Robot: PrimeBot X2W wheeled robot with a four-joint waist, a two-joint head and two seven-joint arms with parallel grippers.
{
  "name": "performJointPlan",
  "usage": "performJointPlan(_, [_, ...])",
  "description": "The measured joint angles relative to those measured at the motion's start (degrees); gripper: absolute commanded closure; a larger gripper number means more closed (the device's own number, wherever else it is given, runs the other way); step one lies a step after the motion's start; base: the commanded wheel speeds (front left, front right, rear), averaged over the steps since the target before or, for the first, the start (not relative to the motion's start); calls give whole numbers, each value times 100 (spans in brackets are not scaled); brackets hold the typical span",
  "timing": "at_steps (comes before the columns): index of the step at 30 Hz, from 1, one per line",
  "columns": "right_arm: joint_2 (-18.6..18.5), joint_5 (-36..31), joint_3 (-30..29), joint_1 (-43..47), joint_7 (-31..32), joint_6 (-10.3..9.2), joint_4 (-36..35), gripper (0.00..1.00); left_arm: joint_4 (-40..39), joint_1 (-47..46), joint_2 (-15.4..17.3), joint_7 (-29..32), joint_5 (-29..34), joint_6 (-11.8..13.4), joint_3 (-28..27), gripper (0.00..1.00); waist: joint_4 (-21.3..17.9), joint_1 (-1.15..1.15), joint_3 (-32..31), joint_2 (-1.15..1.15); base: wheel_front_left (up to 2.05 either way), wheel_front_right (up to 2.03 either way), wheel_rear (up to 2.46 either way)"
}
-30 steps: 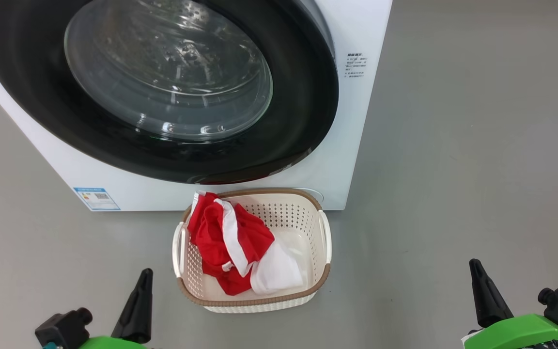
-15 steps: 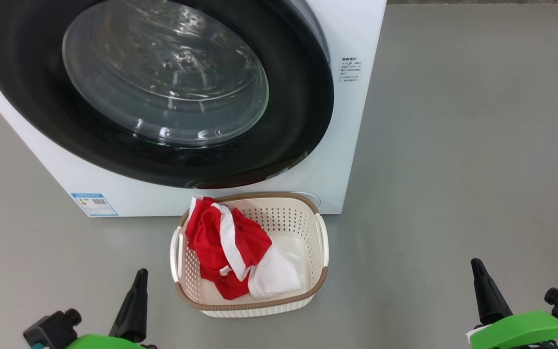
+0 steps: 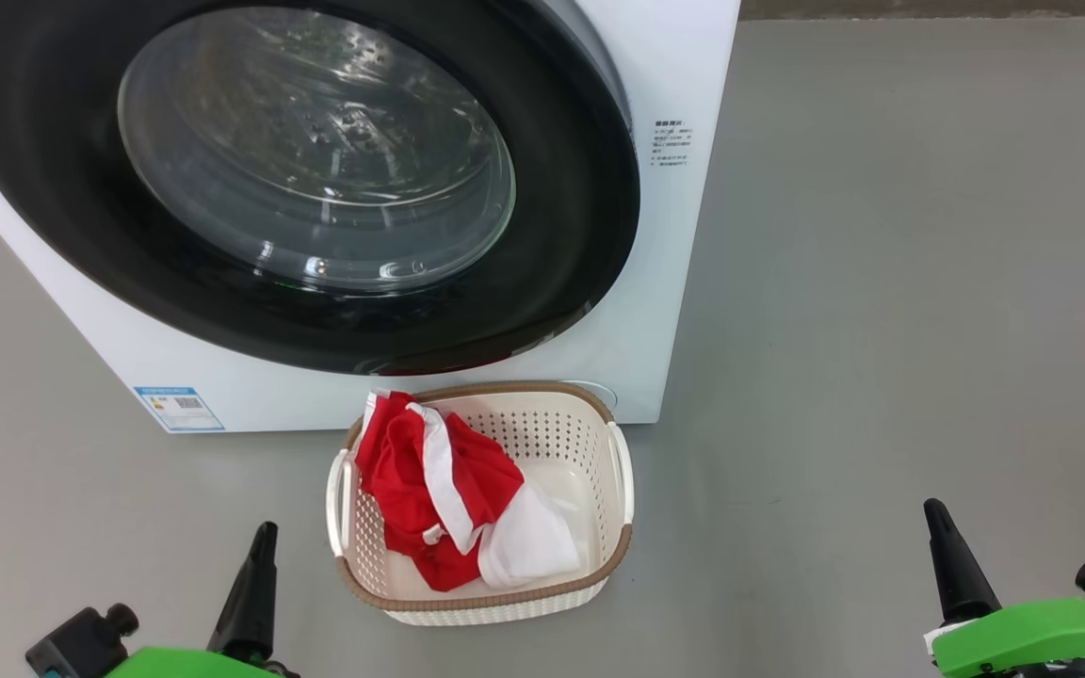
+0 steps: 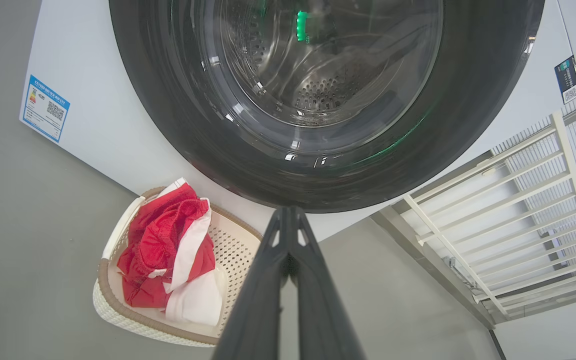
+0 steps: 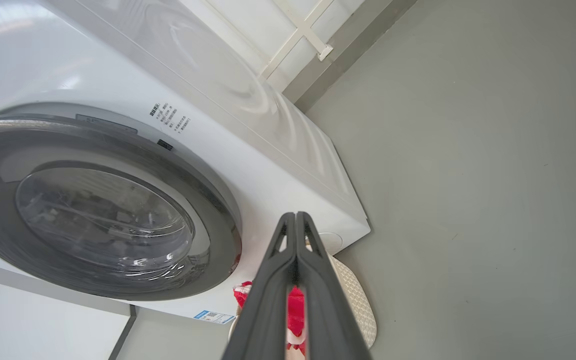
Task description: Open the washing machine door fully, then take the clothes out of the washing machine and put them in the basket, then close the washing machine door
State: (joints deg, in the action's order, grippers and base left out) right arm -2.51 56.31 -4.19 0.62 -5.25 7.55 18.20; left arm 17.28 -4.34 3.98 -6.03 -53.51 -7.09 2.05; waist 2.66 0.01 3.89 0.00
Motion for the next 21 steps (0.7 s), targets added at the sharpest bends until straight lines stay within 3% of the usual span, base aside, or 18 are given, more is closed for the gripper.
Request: performJointPlan(21, [-2,1143,-69,-115,335,-1,-76,100,-48,-2,-1,346,-1265,-1,-141,100,-84,0,-117,0,0,0,0])
